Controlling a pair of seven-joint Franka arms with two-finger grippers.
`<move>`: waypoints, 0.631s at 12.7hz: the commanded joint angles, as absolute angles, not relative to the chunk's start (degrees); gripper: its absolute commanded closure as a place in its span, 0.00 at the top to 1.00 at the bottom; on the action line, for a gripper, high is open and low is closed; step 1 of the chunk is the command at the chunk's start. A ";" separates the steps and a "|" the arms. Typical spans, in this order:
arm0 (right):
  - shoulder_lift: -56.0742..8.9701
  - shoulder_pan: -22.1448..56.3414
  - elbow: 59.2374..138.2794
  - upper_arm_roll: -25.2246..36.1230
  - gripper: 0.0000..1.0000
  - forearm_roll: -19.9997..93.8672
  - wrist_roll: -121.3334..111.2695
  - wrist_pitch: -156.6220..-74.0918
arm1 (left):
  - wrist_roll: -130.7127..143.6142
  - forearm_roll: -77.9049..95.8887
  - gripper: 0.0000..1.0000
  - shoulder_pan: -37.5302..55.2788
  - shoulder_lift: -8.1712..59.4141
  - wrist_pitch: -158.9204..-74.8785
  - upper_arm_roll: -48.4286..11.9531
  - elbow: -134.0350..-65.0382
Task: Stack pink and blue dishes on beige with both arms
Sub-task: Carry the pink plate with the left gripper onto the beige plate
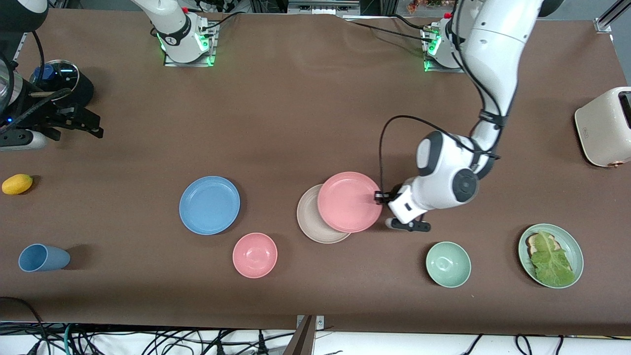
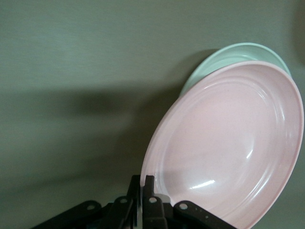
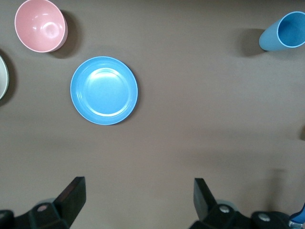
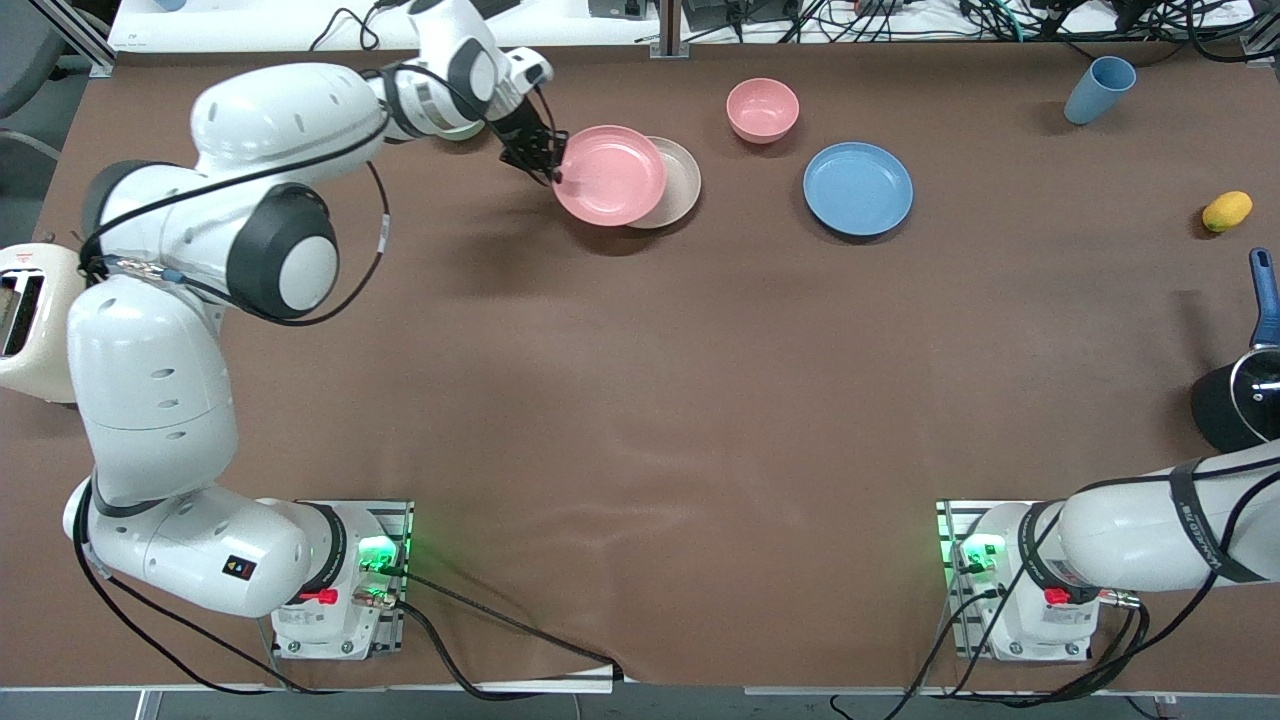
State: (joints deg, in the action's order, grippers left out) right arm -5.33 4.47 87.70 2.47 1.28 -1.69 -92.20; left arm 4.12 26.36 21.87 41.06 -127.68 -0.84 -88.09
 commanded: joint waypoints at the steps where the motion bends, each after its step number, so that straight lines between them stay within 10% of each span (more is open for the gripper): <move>1: -5.62 3.87 87.01 3.07 1.00 1.85 -1.14 -92.20 | 8.51 27.16 0.00 23.81 44.47 -127.88 0.09 -82.54; 8: -5.98 2.90 86.92 3.52 1.00 1.93 -1.14 -92.28 | 12.74 27.16 0.00 25.58 48.95 -129.89 0.09 -78.13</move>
